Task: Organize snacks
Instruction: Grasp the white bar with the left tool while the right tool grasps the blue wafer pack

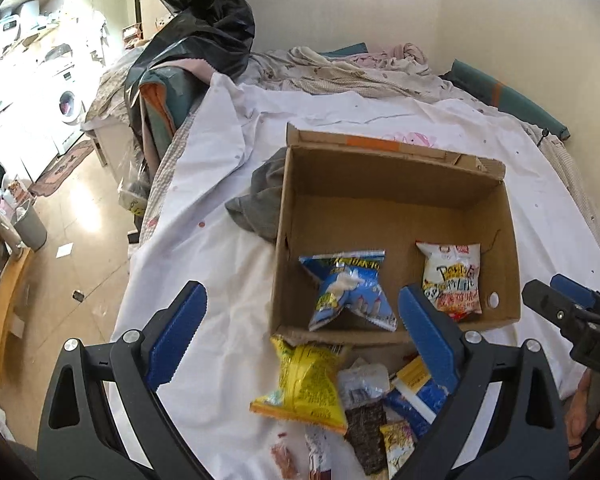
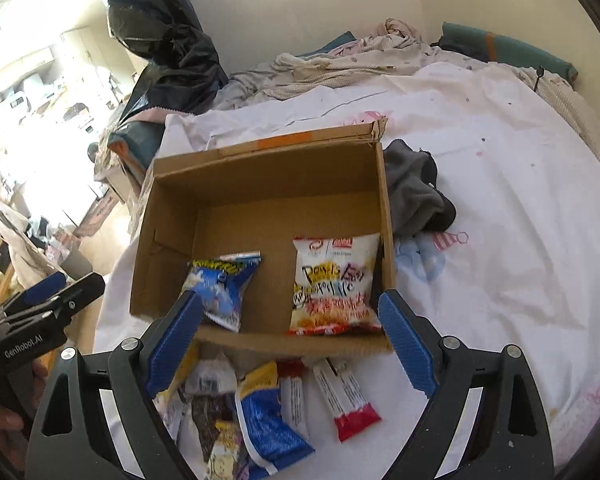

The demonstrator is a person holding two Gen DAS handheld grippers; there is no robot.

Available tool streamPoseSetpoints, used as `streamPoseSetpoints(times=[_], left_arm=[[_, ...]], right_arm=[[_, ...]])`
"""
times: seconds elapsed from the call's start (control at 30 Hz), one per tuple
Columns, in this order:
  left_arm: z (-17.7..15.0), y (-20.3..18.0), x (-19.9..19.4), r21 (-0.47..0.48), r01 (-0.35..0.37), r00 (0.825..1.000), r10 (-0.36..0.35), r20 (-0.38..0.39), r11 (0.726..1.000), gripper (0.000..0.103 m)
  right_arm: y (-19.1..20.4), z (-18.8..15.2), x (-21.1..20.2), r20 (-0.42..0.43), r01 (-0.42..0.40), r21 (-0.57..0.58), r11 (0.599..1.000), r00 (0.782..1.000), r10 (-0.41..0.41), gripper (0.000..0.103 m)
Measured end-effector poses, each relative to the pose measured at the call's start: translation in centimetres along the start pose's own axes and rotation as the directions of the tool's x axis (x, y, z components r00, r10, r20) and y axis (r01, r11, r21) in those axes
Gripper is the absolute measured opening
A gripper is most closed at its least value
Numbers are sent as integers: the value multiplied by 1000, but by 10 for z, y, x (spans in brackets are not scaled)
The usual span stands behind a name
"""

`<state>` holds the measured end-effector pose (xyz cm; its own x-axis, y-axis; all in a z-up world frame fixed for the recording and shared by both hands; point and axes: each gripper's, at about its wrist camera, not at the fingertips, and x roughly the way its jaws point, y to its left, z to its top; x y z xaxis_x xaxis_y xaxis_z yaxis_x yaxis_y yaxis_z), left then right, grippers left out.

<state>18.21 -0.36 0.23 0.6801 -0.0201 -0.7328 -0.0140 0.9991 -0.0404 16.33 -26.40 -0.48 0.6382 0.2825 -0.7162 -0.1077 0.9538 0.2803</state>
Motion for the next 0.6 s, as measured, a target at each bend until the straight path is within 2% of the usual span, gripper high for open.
streamPoseSetpoints(times=[0.17,0.47,0.6], left_arm=[[-13,3,-4,-12,-4,1000,4,-29,1000,95],[-36,3,-4,-7,-26,995,26,-94,1000,95],[-48,5,4,-9,-41,986,39,-160,999,95]], right_arm=[[4,-11,-8,-11,-3,-2,1000,1000,3,92],[-11,-29,-11,-64,58,35,998,996,-56,92],[-31,-35,-8,-113,33,104,994,993,-21,92]])
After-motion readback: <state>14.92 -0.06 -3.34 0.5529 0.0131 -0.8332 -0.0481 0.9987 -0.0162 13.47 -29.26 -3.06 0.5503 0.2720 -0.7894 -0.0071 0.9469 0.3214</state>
